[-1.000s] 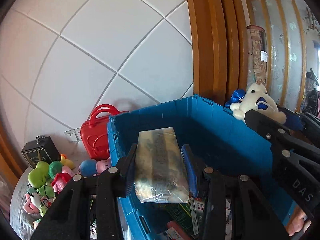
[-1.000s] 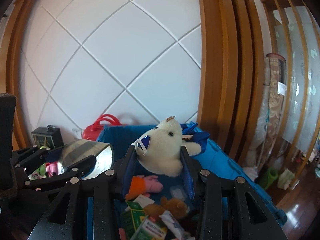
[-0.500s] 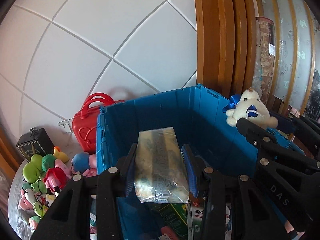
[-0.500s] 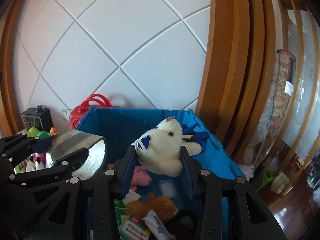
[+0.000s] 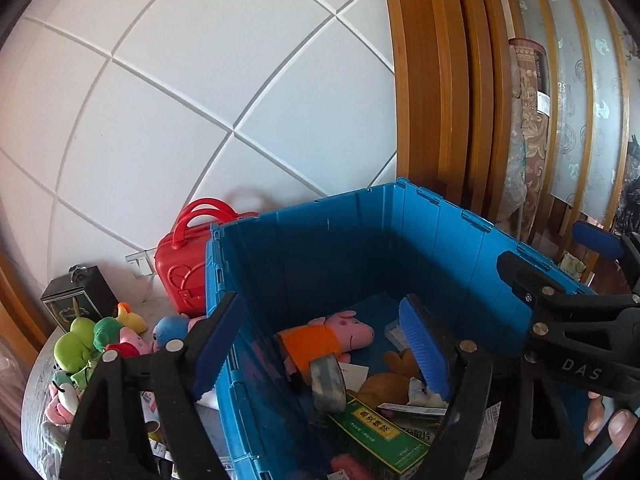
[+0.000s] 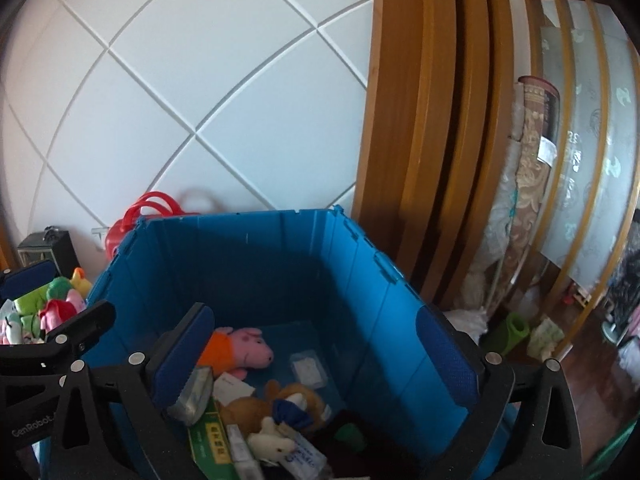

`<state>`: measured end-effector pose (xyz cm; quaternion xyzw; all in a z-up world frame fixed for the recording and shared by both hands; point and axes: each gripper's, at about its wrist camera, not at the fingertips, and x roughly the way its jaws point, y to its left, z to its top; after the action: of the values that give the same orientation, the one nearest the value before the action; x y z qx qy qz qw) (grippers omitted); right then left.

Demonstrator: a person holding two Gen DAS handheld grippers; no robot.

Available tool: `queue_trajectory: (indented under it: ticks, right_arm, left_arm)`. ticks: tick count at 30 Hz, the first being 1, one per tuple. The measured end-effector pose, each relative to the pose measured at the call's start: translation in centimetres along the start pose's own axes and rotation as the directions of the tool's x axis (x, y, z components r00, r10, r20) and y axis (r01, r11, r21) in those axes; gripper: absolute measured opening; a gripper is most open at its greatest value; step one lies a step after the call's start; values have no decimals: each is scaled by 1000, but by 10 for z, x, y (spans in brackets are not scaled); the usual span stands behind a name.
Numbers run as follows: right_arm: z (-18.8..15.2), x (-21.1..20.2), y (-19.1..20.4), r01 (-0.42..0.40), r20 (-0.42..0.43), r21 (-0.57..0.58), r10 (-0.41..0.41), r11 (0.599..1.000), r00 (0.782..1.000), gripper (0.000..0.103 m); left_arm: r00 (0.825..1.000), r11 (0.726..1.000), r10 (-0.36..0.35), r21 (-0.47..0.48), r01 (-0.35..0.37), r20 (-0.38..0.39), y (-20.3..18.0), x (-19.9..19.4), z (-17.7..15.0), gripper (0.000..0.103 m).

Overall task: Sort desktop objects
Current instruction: 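Carry the pack and bear plush into the blue crate and open both tools, then move both open tools back over the pile of items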

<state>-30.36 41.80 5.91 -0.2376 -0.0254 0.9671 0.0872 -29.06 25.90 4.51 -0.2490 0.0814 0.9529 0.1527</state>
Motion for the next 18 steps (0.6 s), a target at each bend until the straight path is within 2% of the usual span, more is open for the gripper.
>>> queue_trajectory:
  ticks: [5,9,15,18]
  right_arm:
    - [-4,-27,5,-2,31,-13,3,1000,1000,103]
    - [-11,-54,14,-21,66,-19,22,1000,998,103]
    - [-31,-92,31,-99,113,-5,99,995,989,103]
    - [-40,-104,46,-145,127,-7,144,989,981,103]
  left_arm:
    - [999,1000,0,-10,0,35,9,-23,-8,80]
    - [995,1000,20,-23,-18,101,21,-55,-18,80]
    - [982,997,52,-62,-41,184,46,-93,-44,80]
    - [979,994,91,-77,-78,184,58,-100,-62,80]
